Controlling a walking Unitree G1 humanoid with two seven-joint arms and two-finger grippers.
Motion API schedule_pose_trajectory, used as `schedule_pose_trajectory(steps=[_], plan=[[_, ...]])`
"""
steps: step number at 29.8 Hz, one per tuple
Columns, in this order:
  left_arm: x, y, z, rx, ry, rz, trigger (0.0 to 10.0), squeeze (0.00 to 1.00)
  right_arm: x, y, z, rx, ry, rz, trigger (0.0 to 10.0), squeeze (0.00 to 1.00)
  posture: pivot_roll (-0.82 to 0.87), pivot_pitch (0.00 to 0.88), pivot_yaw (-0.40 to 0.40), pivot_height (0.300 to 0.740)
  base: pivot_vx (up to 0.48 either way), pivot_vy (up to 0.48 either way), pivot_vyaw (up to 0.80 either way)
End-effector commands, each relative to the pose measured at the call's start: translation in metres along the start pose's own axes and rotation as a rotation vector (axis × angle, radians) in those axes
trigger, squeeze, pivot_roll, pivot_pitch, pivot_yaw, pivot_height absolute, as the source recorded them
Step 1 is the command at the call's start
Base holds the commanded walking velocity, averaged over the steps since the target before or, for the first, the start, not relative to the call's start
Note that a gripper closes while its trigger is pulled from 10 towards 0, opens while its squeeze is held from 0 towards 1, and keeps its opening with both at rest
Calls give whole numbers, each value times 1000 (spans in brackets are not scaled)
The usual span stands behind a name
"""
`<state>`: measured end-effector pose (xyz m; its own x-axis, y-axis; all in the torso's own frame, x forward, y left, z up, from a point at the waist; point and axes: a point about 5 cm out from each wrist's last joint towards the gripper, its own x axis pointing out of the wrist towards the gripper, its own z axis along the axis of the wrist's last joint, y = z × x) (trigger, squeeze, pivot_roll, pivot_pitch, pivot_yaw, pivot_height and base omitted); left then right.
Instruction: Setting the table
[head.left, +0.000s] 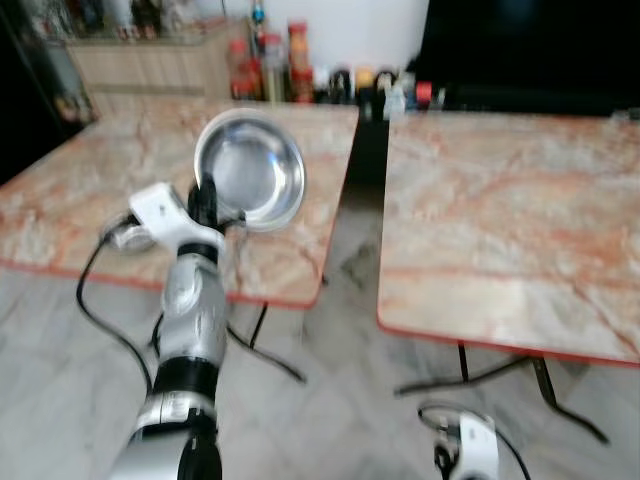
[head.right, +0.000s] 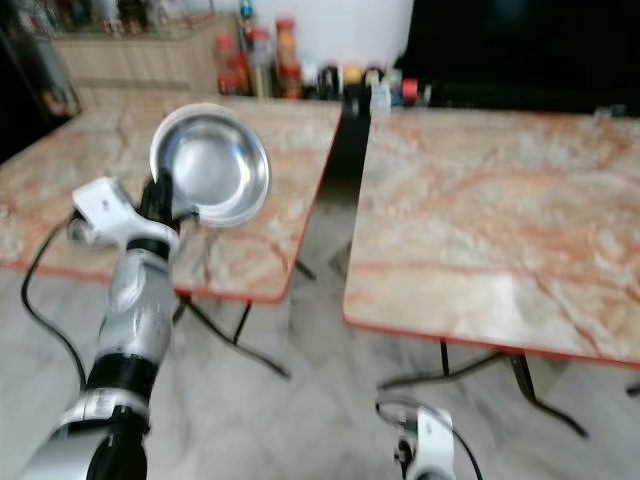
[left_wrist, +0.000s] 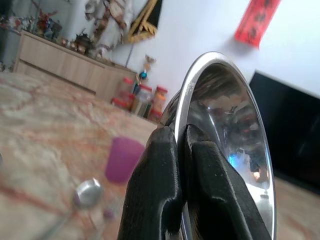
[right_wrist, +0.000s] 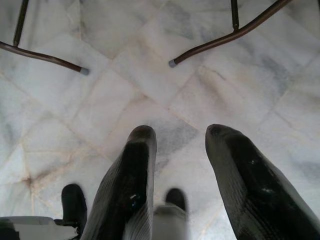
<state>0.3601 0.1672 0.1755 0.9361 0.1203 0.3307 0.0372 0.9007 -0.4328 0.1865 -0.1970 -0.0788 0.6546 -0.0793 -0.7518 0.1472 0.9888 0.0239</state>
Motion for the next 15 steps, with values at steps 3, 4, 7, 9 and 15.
schedule_pose_trajectory(steps=[3,4,7,9,15], plan=[[-11,-12,-26,-81,101,-15,10000,0,0,-2,1,-20,-3,-3,10000,0,-5,0,30,740,0,-316,0],[-11,-12,-26,-81,101,-15,10000,0,0,-2,1,-20,-3,-3,10000,0,-5,0,30,740,0,-315,0],[-11,-18,-27,-117,106,-29,10000,0,0,-1,1,-23,-5,-1,10000,0,-3,0,30,740,0,-317,0],[-9,-26,-26,-146,105,-50,10000,0,0,-1,1,-30,-4,0,10000,0,-2,0,30,740,0,-315,0],[-8,-30,-26,-152,105,-61,10000,0,0,-1,0,-25,-3,-1,10000,0,-8,0,36,740,0,-316,0]])
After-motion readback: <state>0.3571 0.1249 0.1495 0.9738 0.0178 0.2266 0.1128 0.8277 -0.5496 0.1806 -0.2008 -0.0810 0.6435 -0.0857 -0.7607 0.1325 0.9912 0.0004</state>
